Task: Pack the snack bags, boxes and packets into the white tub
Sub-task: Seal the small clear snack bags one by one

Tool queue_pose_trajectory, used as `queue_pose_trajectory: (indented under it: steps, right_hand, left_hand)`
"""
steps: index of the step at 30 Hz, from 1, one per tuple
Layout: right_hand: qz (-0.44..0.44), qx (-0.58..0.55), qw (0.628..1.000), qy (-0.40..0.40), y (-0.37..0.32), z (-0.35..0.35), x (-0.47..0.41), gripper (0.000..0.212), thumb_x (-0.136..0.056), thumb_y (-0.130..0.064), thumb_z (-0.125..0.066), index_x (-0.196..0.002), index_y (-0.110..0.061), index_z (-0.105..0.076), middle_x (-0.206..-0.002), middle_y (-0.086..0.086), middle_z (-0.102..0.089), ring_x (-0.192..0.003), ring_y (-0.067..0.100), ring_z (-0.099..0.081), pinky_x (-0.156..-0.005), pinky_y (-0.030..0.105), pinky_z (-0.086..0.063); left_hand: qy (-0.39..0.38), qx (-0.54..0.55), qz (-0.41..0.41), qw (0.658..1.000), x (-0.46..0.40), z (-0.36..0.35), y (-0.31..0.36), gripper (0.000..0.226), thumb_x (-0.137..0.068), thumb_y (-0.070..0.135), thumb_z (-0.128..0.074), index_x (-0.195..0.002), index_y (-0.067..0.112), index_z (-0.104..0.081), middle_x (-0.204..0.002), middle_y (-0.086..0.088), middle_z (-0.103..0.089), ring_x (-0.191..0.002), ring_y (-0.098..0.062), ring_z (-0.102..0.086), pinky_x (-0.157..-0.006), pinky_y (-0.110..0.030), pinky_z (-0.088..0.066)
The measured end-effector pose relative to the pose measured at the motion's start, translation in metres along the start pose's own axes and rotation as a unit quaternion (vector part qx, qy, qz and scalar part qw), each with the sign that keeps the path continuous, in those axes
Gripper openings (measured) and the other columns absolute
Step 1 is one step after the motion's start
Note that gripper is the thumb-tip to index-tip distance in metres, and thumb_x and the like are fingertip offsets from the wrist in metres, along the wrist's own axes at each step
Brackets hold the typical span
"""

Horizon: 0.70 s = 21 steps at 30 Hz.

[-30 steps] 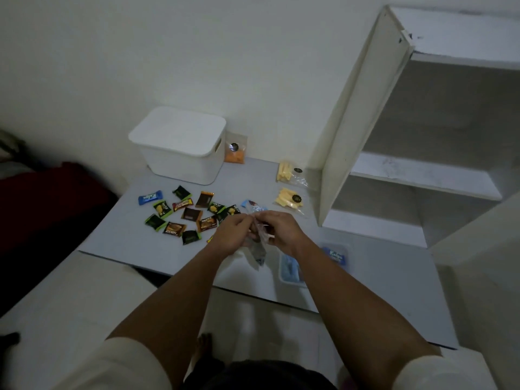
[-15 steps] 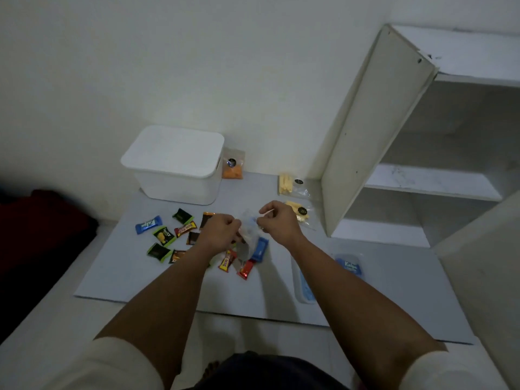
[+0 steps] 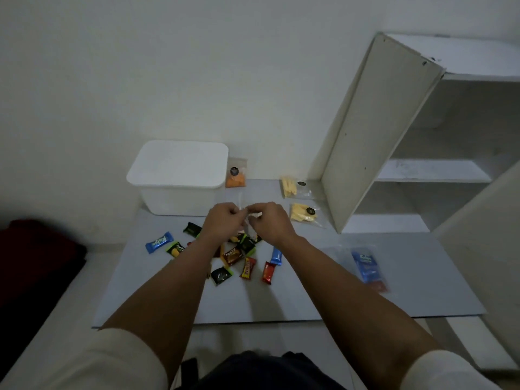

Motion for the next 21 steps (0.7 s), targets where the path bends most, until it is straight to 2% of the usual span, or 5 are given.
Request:
queue_pose_trajectory:
  steps: [4,8,12,16,21]
  right_hand:
    - [-0.02,0.068,0.995,0.064,-0.003,-0.003,0.008,0.037,-0.095,-0.021,-0.061,-0.131,-0.021,-0.068,-0.129,0.002,-0.07,-0.115,0.02,-0.067,-0.1,0.035,-0.053]
    - [-0.061,0.116,0.986,0.1,-0.001,0.004,0.01,0.04,-0.096,-0.021,-0.058,-0.135,-0.021,-0.064,-0.131,0.005,-0.069,-0.117,0.023,-0.066,-0.098,0.037,-0.054]
    - [-0.048,0.124,0.986,0.101,-0.011,0.001,0.006,0.04,-0.095,-0.016,-0.057,-0.134,-0.019,-0.065,-0.134,0.005,-0.067,-0.12,0.024,-0.064,-0.099,0.037,-0.053]
    - [-0.041,0.049,0.996,0.068,-0.01,-0.003,-0.005,0.036,-0.091,-0.006,-0.057,-0.12,-0.018,-0.074,-0.122,0.002,-0.073,-0.114,0.017,-0.067,-0.101,0.034,-0.053]
    - [-0.073,-0.125,0.989,-0.013,-0.012,-0.002,-0.018,0.025,-0.09,-0.001,-0.059,-0.096,-0.01,-0.081,-0.097,0.006,-0.079,-0.087,0.014,-0.071,-0.076,0.03,-0.057]
  left_hand:
    - [0.006,-0.049,0.004,0.999,-0.001,0.006,-0.002,0.034,-0.084,0.031,-0.062,-0.059,0.016,-0.044,-0.06,-0.005,-0.053,-0.057,-0.02,-0.052,-0.057,-0.032,-0.041]
    - [0.01,-0.09,0.034,0.995,0.006,0.008,-0.009,0.036,-0.081,0.042,-0.063,-0.06,0.017,-0.049,-0.062,0.0,-0.054,-0.06,-0.02,-0.054,-0.055,-0.028,-0.037]
    - [0.011,-0.088,0.031,0.996,0.007,0.011,-0.017,0.031,-0.084,0.047,-0.06,-0.079,0.017,-0.053,-0.079,0.0,-0.06,-0.073,-0.019,-0.057,-0.059,-0.03,-0.041]
    - [0.01,0.037,0.025,0.999,0.011,0.022,-0.021,0.036,-0.091,0.053,-0.057,-0.11,0.022,-0.055,-0.1,0.002,-0.064,-0.089,-0.015,-0.061,-0.068,-0.031,-0.045]
    - [-0.005,0.116,-0.027,0.993,0.003,0.034,-0.024,0.038,-0.103,0.036,-0.049,-0.139,0.028,-0.053,-0.144,0.003,-0.052,-0.128,-0.018,-0.05,-0.102,-0.034,-0.043]
Point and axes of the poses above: each hand's wrist, its own x-axis away from the middle knuckle, its own z-axis out of the back of the hand, y = z × x, the point moved 7 cm from there along -x, towards the middle knuckle
